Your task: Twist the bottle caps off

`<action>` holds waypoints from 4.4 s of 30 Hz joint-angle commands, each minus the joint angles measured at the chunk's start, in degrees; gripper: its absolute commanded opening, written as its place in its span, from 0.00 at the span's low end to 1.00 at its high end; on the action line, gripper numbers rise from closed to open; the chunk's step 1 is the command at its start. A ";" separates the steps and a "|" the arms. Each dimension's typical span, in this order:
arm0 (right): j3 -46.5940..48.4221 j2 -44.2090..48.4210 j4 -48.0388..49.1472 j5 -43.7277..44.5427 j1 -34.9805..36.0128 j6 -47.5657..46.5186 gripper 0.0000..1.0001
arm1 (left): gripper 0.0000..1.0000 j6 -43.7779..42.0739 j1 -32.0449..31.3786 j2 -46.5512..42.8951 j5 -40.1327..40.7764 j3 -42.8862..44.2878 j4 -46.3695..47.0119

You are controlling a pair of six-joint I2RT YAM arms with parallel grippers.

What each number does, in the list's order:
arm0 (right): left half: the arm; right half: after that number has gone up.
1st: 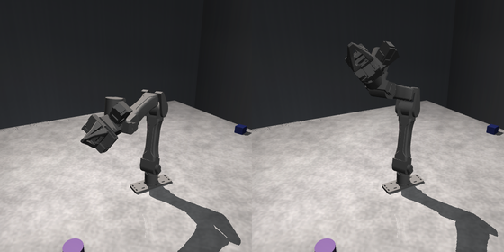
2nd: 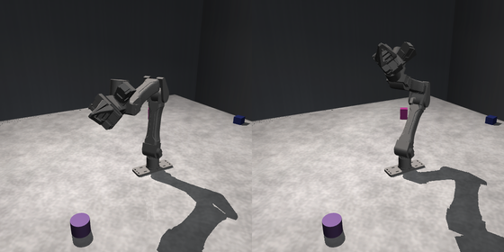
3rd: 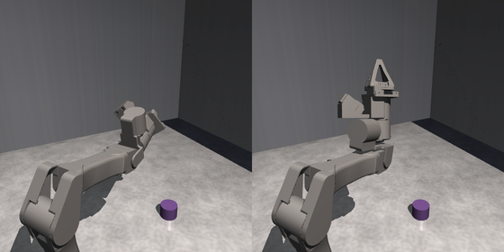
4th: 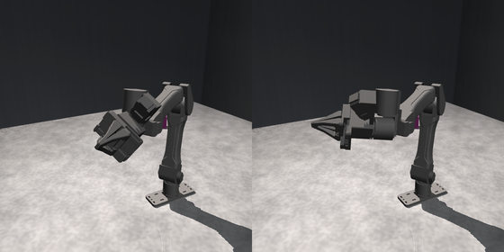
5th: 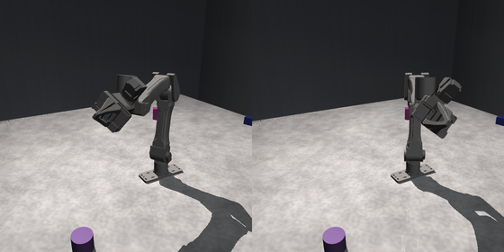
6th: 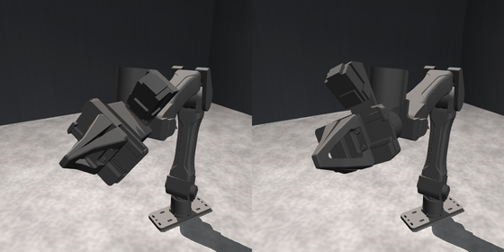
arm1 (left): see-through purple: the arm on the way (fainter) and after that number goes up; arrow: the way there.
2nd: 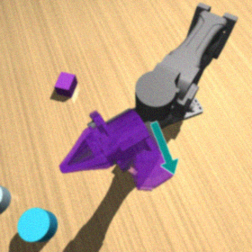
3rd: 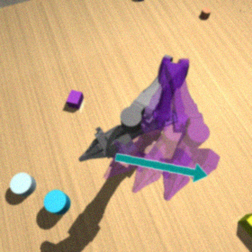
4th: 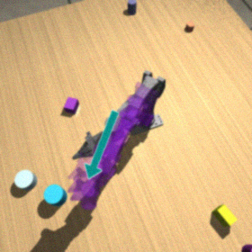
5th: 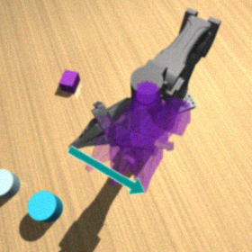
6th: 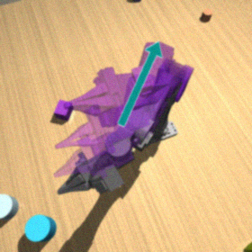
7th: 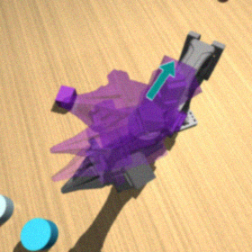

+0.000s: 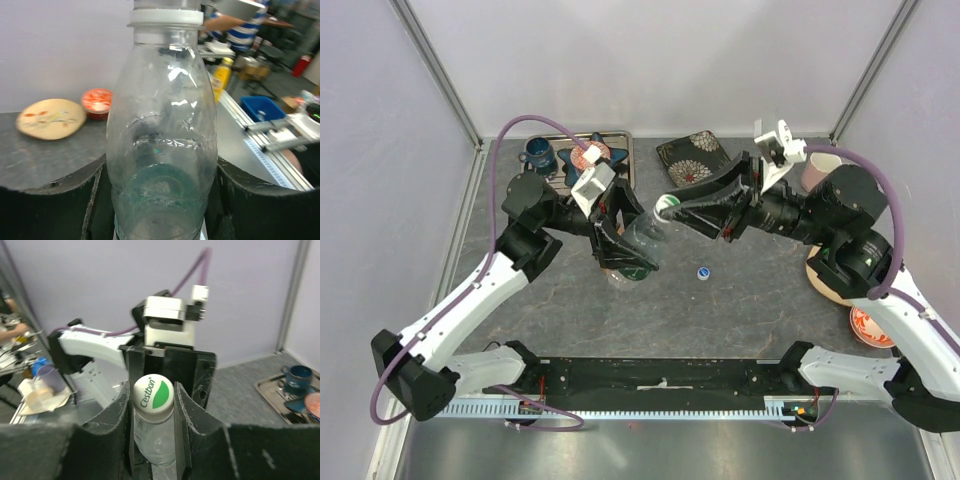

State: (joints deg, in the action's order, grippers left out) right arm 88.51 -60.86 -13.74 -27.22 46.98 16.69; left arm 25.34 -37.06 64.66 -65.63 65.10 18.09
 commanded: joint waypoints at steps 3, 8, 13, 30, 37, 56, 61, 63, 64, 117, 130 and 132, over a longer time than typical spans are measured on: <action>-5.98 3.12 12.49 -21.28 0.66 5.63 0.00 | 0.43 29.57 1.99 4.85 -13.47 -1.03 31.03; -7.91 3.47 19.96 -24.36 0.74 11.77 0.00 | 0.43 30.47 1.99 7.05 -14.27 -1.90 33.15; -9.76 3.38 27.63 -21.15 0.74 16.63 0.00 | 0.44 29.68 2.08 7.41 -14.18 -3.31 33.07; -13.78 8.39 -4.25 41.70 0.74 5.37 0.00 | 0.45 -3.48 4.01 -5.14 2.39 -6.65 -7.06; -32.86 6.91 -8.15 43.76 0.74 11.43 0.00 | 0.46 -10.23 4.01 -18.77 31.93 -16.57 -12.55; -42.90 -21.57 3.19 39.26 1.18 15.66 0.00 | 0.47 -11.72 4.01 -28.36 42.25 -23.97 -15.54; -42.72 -25.09 3.28 40.58 1.18 15.57 0.00 | 0.47 -11.37 3.92 -29.24 42.60 -24.67 -15.54; -42.37 -26.32 3.28 40.84 1.10 15.48 0.00 | 0.47 -11.37 4.01 -29.77 42.60 -25.02 -15.54; -42.28 -26.67 3.28 41.19 1.09 15.57 0.00 | 0.47 -11.37 4.01 -29.77 42.77 -25.20 -15.54; -8.79 0.56 -10.88 33.38 1.80 10.47 0.81 | 0.53 -11.72 0.94 -4.82 19.39 -6.84 -20.46; -11.69 -1.98 -6.83 27.40 1.80 10.38 0.75 | 0.54 -12.86 -2.40 -2.62 22.03 -5.60 -20.72; -12.04 -1.81 -6.22 27.40 1.80 10.38 0.71 | 0.54 -13.30 -2.67 -2.35 21.07 -5.42 -21.07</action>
State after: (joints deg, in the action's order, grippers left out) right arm 77.06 -62.83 -23.53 1.56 48.60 27.55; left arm 15.05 -39.13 61.98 -42.61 56.75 -3.14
